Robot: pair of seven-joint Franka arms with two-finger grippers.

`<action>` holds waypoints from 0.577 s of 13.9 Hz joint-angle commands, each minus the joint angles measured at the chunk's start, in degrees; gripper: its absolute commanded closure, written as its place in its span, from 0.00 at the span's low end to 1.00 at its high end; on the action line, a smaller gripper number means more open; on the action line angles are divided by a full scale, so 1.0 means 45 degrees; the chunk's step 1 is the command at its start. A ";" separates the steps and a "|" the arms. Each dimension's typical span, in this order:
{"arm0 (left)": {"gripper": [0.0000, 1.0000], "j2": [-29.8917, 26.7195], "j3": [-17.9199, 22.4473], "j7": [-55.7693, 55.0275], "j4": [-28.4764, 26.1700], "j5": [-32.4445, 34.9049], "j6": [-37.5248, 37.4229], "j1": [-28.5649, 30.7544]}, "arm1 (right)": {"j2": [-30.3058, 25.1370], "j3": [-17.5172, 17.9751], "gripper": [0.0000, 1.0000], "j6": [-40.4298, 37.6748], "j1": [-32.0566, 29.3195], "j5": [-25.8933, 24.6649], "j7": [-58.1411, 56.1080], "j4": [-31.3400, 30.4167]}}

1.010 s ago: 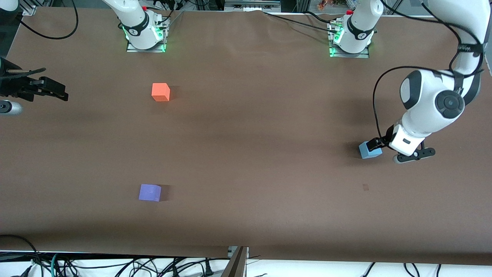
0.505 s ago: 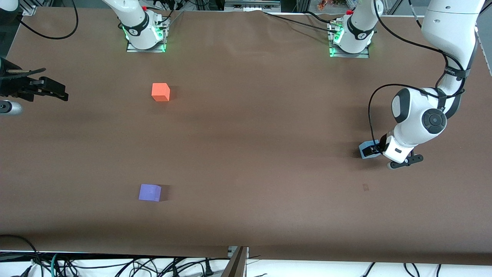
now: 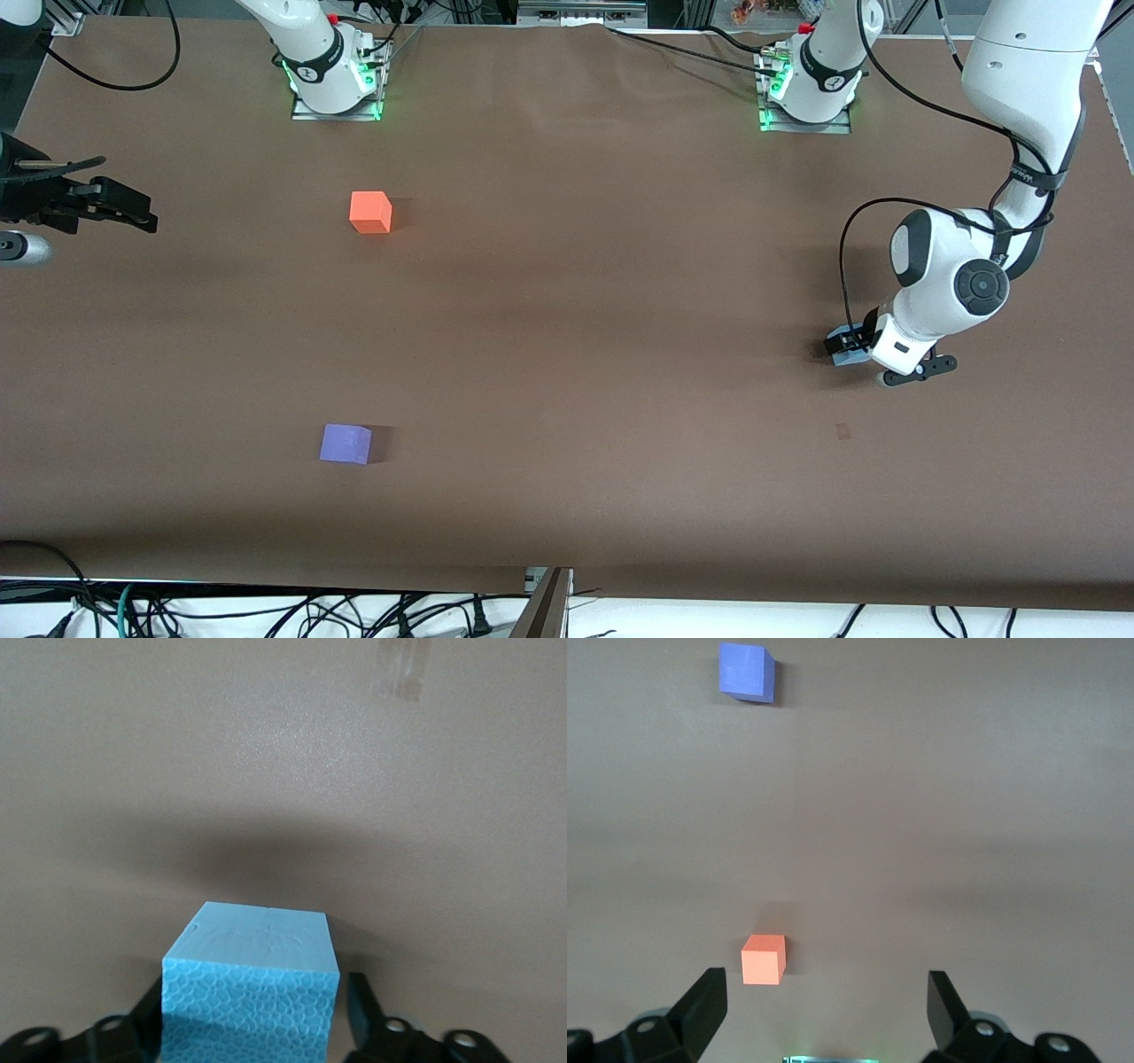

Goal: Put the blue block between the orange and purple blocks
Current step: 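Reach the left gripper down over the light-blue cube and grasp it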

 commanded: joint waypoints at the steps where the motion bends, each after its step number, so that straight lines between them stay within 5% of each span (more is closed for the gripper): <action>1: 0.77 -0.0125 -0.0002 0.0036 -0.0010 0.0081 -0.0003 -0.0028 | -0.0060 0.0047 0.00 0.0088 -0.0135 0.0240 -0.0199 -0.0025; 2: 0.88 -0.0145 -0.0002 0.0017 0.0029 0.0081 -0.0101 -0.0047 | -0.0060 0.0028 0.00 0.0069 -0.0135 0.0240 -0.0180 -0.0025; 5: 0.91 -0.0223 -0.0409 -0.0119 0.0379 0.0100 -0.1151 -0.0514 | -0.0060 0.0047 0.00 0.0088 -0.0135 0.0240 -0.0179 -0.0025; 8: 0.96 -0.0165 -0.1114 -0.0450 0.1977 0.0081 -0.3163 -0.1586 | -0.0060 0.0027 0.00 0.0069 -0.0135 0.0240 -0.0199 -0.0025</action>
